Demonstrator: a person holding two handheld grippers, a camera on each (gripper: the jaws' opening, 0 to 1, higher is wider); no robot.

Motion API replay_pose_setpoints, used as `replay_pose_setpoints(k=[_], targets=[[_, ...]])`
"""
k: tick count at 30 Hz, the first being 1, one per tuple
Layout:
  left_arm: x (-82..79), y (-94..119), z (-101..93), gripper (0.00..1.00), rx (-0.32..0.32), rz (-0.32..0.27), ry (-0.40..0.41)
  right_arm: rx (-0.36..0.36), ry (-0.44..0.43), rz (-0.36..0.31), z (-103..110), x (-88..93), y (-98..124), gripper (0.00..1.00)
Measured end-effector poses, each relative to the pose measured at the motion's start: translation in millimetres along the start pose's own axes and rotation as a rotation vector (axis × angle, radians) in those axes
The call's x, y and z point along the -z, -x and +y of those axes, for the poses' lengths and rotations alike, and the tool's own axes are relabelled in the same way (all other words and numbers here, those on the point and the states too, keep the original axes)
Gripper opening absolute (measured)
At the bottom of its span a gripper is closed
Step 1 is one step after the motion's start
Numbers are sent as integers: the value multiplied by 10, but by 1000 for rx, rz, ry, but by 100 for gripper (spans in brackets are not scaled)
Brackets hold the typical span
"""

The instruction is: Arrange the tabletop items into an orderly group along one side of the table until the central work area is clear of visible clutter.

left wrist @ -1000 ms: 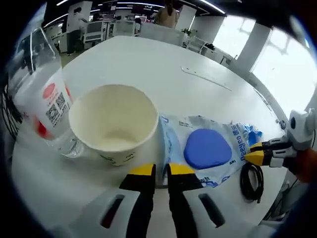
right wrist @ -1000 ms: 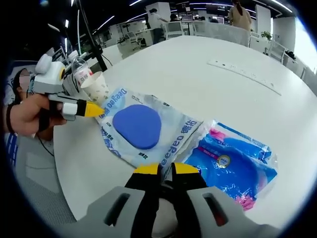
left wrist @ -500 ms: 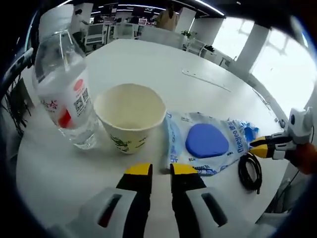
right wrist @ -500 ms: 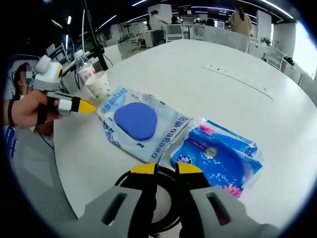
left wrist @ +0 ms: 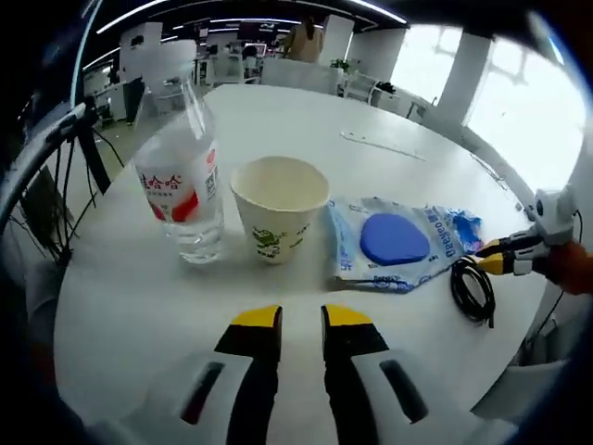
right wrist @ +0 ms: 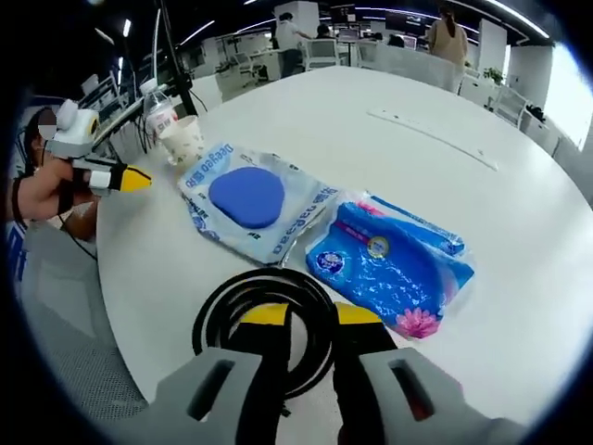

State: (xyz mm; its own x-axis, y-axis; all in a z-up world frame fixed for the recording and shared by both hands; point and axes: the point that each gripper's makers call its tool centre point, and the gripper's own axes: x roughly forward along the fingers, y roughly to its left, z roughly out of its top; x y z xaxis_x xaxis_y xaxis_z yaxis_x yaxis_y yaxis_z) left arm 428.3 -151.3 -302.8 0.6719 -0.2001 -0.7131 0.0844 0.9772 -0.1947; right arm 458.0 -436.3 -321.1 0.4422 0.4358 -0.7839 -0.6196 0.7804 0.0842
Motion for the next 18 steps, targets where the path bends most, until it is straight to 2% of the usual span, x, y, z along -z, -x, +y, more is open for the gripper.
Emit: replay_pose_setpoints(k=[10,18], targets=[[132,209,-9,18,7,-8,-42,8,8,18,-7,94,32,19],[175,380,-41,18,17,-33,-62,11,4,37,-11,195,43,22]])
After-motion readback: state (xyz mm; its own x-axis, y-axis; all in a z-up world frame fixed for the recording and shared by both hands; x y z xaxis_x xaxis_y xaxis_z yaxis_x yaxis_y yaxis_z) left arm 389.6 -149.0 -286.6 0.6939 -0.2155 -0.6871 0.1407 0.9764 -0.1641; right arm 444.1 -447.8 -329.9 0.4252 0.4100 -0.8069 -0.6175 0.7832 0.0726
